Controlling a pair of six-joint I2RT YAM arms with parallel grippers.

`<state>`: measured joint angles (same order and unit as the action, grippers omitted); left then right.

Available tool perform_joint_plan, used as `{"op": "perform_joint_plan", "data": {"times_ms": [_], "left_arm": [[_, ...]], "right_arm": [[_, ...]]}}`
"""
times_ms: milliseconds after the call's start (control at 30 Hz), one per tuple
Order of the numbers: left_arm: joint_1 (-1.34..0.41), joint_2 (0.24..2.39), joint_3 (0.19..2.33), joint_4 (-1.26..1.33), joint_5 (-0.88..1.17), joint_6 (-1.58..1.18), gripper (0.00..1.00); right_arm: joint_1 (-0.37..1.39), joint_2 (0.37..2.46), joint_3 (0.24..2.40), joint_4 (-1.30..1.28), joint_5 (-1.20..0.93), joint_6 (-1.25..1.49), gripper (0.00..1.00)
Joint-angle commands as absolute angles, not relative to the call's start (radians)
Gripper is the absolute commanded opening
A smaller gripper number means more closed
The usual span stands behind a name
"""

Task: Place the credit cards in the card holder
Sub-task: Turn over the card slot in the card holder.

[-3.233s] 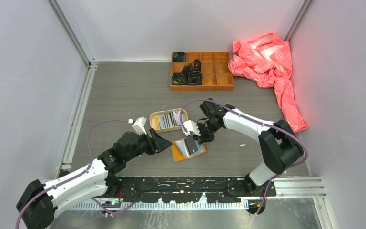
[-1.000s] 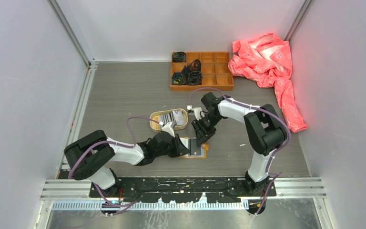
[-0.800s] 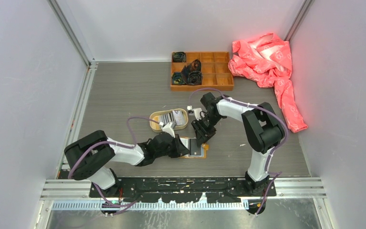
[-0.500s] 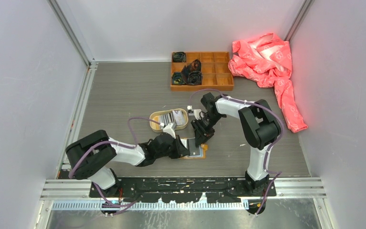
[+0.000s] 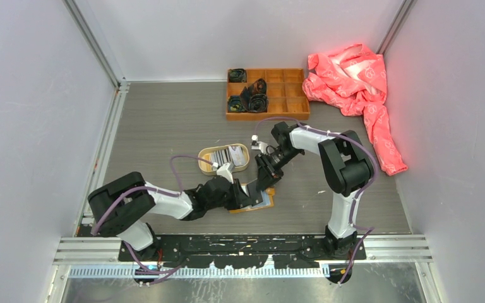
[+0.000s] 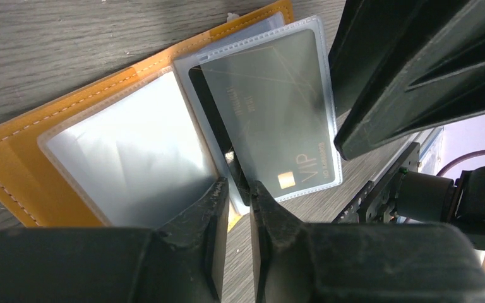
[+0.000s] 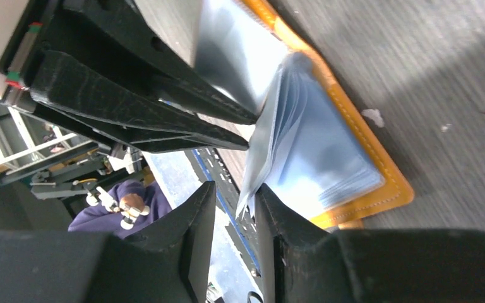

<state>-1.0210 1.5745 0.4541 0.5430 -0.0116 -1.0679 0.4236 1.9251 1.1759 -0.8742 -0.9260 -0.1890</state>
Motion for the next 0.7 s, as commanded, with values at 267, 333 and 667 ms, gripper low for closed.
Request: {"op": "perform_joint_plan", "data": {"times_ms": [267, 333, 667], "left_arm": [[-1.010, 1.500, 0.407, 0.655, -0.015, -1.047, 0.29], [-1.004, 1.495, 0.387, 0.700, 0.008, -1.041, 0.32], [-0.980, 1.529, 0.355, 0.875, 0.115, -1.012, 0.54]], "right_arm": [[0.427, 1.953, 1.223, -0.940, -1.090, -0.238, 0.34], [0.428, 1.960, 1.220, -0.932, -1.086, -0.229, 0.31], [0.427, 1.985, 1.224, -0.936, -1.136, -0.225, 0.24]]}}
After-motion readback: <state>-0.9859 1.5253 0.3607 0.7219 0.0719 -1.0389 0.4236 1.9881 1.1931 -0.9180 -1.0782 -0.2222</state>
